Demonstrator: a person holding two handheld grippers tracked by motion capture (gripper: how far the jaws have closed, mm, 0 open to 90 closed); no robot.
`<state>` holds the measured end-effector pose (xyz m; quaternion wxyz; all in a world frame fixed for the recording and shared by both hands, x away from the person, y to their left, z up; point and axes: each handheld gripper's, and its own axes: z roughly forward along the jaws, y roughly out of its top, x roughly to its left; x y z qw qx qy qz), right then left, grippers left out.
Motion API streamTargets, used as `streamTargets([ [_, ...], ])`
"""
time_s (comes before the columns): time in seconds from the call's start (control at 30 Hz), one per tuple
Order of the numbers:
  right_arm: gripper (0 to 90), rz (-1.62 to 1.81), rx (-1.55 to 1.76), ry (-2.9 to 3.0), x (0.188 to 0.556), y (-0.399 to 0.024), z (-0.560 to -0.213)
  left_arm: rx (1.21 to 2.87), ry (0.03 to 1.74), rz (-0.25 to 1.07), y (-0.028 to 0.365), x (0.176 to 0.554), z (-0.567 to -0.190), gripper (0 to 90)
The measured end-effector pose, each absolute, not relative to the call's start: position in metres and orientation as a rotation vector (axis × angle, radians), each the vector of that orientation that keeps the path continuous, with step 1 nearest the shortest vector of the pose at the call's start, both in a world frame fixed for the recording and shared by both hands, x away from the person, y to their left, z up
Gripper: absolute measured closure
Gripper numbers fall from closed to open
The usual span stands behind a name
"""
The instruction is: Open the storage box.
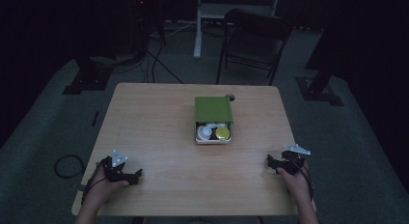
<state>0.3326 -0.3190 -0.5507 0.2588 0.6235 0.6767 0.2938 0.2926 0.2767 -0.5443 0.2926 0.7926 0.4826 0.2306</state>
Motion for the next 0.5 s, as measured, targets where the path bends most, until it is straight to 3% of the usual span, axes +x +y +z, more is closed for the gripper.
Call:
streamTargets([
  [0.5, 10.8, 0.797, 1.690, 1.834, 0.333, -0.319, -0.551, 2.206, 1.184, 0.655, 0.260, 0.295, -0.539, 1.2],
])
